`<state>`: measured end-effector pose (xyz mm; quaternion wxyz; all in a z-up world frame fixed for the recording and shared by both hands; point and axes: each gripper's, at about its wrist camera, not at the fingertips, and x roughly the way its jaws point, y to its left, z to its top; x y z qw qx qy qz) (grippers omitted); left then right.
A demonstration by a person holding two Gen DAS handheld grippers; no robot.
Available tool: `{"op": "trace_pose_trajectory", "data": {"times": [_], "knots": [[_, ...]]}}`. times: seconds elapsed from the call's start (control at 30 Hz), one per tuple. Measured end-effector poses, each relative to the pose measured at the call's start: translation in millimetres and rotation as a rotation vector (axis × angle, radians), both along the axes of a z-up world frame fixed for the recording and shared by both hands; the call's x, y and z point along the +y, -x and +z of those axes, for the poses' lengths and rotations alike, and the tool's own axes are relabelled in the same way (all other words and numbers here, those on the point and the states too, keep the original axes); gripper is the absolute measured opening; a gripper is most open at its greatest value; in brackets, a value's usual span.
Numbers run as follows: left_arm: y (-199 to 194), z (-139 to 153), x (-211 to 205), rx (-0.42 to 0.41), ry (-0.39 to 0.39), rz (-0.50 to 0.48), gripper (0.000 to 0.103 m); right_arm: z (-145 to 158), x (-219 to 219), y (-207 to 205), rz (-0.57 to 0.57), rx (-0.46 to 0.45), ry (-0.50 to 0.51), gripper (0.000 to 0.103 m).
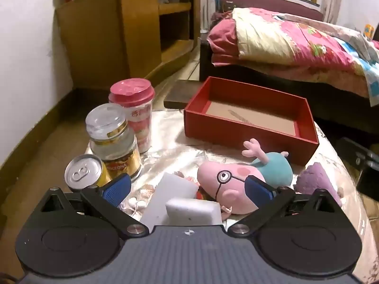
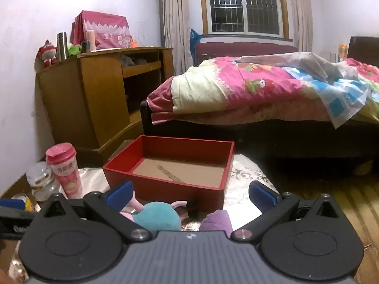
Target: Organize soft objects
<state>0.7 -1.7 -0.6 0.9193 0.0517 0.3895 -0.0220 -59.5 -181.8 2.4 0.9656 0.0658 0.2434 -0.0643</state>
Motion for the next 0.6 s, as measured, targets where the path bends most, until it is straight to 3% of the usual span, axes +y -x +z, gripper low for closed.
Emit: {"op": "trace_pose_trajectory", "data": {"times": [0.07,0.13,0.17,0.23,0.6], "knots": [[-0.5,-0.8,-5.6,0.006,-0.001,-0.007,0.097,0.3,-2.2,-1.1,0.006,0.012,-0.004,0.084],[8.0,2.2,6.0,-0.045,0.072,0.018,0.097,0.9,-7.1,-0.6,0.007,0.013,-0.003,0.084],[6.5,0.2,9.5,-0.032,0.086,0.027,0.097,1.5,-8.8,-1.1,0.004,0.017,0.010,0.084],[6.1,1.8,8.7,-0.026,0.064,0.038,0.097,1.0,7.9,-2.6,0.001,0.019,0.076,0.084],[6.2,2.4,6.5,-0.044,0.033,0.050,0.097,-7.0,13.5,-1.6,0.003,0.028,0.087,0.084]]}}
